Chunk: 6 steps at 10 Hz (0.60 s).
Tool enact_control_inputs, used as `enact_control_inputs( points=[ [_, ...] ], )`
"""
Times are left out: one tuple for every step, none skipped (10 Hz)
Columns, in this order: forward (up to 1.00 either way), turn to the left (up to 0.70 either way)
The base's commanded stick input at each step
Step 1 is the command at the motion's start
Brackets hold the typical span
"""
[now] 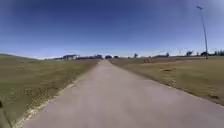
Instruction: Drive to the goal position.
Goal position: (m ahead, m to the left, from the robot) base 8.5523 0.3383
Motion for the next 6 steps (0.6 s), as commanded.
enact_control_inputs(
  points=[
    [1.0, 0.0],
    [1.0, 0.0],
    [1.0, 0.0],
    [1.0, 0.0],
    [1.0, 0.0],
    [1.0, 0.0]
  ],
)
